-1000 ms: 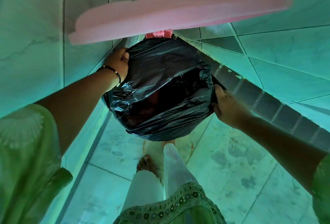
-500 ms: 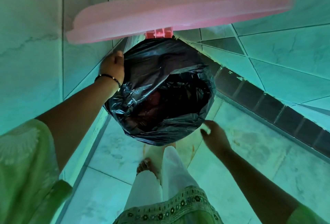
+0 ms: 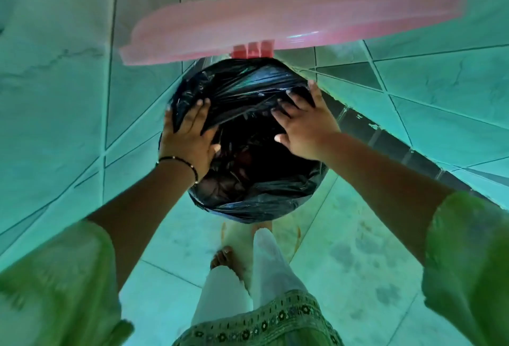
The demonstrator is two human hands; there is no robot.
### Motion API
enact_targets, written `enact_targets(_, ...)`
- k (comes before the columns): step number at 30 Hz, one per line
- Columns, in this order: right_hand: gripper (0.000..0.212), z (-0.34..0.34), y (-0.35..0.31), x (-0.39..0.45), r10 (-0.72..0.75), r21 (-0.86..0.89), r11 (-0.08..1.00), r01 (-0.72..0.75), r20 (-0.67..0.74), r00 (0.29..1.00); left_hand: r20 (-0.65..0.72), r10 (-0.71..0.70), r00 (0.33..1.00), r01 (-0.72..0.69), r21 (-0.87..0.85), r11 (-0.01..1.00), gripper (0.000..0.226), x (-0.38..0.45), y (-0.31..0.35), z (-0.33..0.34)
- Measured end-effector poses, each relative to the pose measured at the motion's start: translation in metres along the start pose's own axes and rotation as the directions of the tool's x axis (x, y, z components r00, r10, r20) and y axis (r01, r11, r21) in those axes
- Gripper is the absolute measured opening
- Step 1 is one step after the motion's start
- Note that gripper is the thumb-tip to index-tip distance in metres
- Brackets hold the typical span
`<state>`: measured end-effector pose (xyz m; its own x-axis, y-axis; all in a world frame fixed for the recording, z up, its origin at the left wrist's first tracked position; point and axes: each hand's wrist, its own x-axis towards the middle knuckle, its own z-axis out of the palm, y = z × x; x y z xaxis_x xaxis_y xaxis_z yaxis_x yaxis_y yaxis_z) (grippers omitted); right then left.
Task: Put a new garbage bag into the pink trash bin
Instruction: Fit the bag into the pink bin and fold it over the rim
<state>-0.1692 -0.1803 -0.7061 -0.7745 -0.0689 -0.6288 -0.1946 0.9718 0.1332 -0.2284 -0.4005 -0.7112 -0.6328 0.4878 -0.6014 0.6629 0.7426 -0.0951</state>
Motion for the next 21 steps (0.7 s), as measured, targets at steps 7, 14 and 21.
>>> enact_targets(7, 0.033, -0.012, -0.003, -0.028, 0.0, 0.211, 0.976, 0.046, -0.213, 0.977, -0.27, 0.007, 0.963, -0.082, -0.267, 0.96, 0.035, -0.029, -0.004, -0.002)
enact_targets(14, 0.055, 0.051, -0.072, -0.107, -0.213, 0.296, 0.923, 0.245, -0.137, 0.967, -0.238, 0.143, 0.961, -0.19, -0.186, 0.964, 0.052, -0.064, 0.04, 0.03)
enact_targets(21, 0.053, 0.061, -0.084, -0.115, -0.138, 0.366, 0.907, 0.207, -0.206, 0.969, 0.225, 0.017, 0.974, 0.003, -0.088, 0.996, 0.059, 0.016, 0.021, -0.009)
